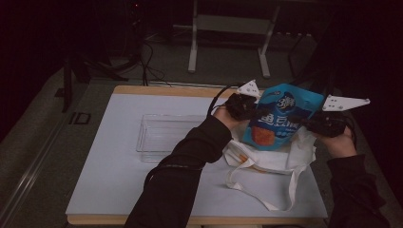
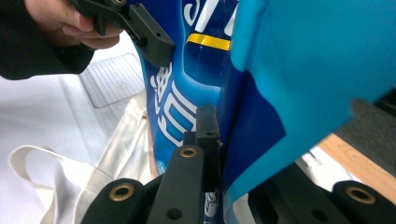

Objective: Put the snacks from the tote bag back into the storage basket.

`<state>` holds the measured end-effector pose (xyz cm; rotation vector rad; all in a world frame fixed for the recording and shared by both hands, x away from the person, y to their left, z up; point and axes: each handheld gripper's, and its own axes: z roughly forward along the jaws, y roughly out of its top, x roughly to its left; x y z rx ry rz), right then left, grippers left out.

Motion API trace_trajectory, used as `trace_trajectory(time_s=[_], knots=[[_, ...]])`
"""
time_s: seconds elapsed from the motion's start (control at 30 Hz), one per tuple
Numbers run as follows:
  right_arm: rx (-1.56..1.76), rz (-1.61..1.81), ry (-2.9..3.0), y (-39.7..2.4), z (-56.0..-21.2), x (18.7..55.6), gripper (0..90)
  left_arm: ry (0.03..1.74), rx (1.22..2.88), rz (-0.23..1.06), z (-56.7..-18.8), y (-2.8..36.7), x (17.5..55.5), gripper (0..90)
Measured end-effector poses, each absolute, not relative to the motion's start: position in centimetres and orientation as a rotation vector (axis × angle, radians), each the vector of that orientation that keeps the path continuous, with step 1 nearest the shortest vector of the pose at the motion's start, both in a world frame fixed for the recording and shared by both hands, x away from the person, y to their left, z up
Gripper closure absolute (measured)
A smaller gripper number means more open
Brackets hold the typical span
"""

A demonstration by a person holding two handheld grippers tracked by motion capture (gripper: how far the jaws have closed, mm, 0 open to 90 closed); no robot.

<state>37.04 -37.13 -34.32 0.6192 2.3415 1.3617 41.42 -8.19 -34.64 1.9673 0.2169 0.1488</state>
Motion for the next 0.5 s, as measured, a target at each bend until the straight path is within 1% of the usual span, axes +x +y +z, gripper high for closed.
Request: trace_trajectory(time_s=[0.23,0.5], knots=[[0.569,1.38,2.359,-36.5,-32.8,36.4,86.9,0.191,1.961,0.137,-33.4,-7.3,40.8,90.0],[0.521,1.424,2.365,-35.5,-31.8,36.2,87.1,0.172,1.956,0.121,-32.1,-5.5,39.9,90.0]])
